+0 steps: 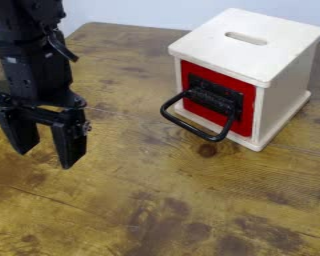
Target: Close the drawer
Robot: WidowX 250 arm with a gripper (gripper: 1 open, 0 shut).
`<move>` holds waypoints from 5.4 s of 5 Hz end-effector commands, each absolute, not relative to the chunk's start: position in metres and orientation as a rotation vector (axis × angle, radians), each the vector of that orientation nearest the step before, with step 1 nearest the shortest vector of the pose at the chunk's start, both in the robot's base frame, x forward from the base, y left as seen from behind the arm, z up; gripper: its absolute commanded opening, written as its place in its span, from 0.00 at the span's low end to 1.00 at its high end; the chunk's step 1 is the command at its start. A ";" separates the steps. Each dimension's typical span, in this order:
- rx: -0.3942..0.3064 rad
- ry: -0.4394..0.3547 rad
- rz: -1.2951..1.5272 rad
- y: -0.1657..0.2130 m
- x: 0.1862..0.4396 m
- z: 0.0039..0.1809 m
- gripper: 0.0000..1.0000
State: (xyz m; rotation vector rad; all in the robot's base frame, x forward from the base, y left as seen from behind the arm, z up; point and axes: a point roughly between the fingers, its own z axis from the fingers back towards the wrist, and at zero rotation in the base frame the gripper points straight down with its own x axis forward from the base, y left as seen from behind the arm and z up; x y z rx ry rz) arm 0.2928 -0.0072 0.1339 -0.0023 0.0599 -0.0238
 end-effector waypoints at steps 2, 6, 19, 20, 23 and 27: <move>0.010 -0.197 0.030 0.021 0.296 0.156 1.00; 0.023 -0.150 0.162 0.082 0.286 0.152 1.00; 0.010 -0.157 -0.056 0.062 0.292 0.152 1.00; 0.012 -0.175 -0.101 0.051 0.289 0.157 1.00; 0.012 -0.138 -0.105 0.057 0.302 0.140 1.00; -0.009 -0.167 -0.355 0.022 0.402 0.158 0.00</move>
